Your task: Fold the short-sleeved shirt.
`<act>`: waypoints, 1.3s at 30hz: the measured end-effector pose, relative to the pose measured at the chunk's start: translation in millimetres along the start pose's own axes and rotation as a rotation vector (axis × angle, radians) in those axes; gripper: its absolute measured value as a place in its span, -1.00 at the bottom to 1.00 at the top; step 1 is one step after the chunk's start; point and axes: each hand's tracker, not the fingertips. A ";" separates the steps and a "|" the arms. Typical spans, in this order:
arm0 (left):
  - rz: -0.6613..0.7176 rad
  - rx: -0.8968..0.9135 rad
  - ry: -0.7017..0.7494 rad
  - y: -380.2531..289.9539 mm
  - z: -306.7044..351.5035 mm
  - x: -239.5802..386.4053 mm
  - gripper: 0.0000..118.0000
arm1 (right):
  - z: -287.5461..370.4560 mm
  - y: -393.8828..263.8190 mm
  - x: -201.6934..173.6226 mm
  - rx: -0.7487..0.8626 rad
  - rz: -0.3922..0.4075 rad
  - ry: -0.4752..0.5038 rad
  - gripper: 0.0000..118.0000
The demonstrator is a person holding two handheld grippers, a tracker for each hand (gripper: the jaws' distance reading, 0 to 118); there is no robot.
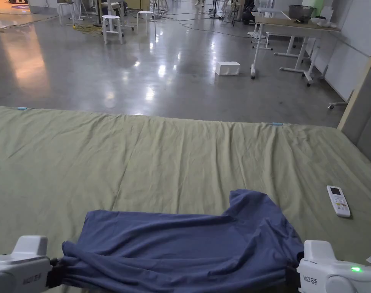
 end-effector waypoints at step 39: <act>-0.112 -0.069 0.105 -143.6 20.1 15.7 0.03 | 40.8 -149.1 -2.7 0.056 0.061 -0.113 0.26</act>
